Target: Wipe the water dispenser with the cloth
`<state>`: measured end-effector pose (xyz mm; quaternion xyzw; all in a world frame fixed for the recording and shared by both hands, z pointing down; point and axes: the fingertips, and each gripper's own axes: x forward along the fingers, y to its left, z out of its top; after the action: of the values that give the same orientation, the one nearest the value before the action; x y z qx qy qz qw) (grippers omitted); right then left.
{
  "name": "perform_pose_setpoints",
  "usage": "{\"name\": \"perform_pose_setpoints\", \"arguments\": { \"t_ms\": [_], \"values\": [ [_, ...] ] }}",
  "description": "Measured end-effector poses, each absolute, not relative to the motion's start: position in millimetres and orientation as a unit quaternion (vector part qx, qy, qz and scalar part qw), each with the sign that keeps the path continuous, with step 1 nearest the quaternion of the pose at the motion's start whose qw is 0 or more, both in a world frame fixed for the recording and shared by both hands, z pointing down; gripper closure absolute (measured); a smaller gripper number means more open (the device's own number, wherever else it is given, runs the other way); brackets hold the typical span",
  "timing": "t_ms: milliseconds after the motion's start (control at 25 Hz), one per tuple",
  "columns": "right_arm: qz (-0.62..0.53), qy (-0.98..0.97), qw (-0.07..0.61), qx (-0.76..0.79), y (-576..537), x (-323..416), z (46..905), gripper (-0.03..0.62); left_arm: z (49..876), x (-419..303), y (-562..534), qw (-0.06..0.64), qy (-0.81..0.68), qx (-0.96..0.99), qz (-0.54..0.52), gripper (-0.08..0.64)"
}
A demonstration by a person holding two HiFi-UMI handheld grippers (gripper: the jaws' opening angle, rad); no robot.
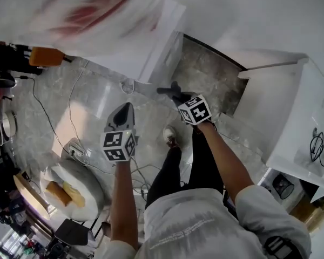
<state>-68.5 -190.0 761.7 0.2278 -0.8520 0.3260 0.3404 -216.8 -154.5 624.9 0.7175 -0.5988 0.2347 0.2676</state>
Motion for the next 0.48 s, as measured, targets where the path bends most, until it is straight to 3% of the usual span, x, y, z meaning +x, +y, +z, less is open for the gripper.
{"name": "perform_pose_setpoints", "arguments": {
  "t_ms": [240, 480],
  "values": [
    [0.283, -0.860, 0.330, 0.267, -169.4, -49.6, 659.8, 0.535, 567.0, -231.7, -135.7, 0.232, -0.585, 0.747, 0.215, 0.544],
    [0.233, -0.874, 0.263, 0.336, -179.9, -42.2, 540.8, 0.535, 499.2, -243.9, -135.9, 0.172, -0.585, 0.769, 0.192, 0.544]
  ]
}}
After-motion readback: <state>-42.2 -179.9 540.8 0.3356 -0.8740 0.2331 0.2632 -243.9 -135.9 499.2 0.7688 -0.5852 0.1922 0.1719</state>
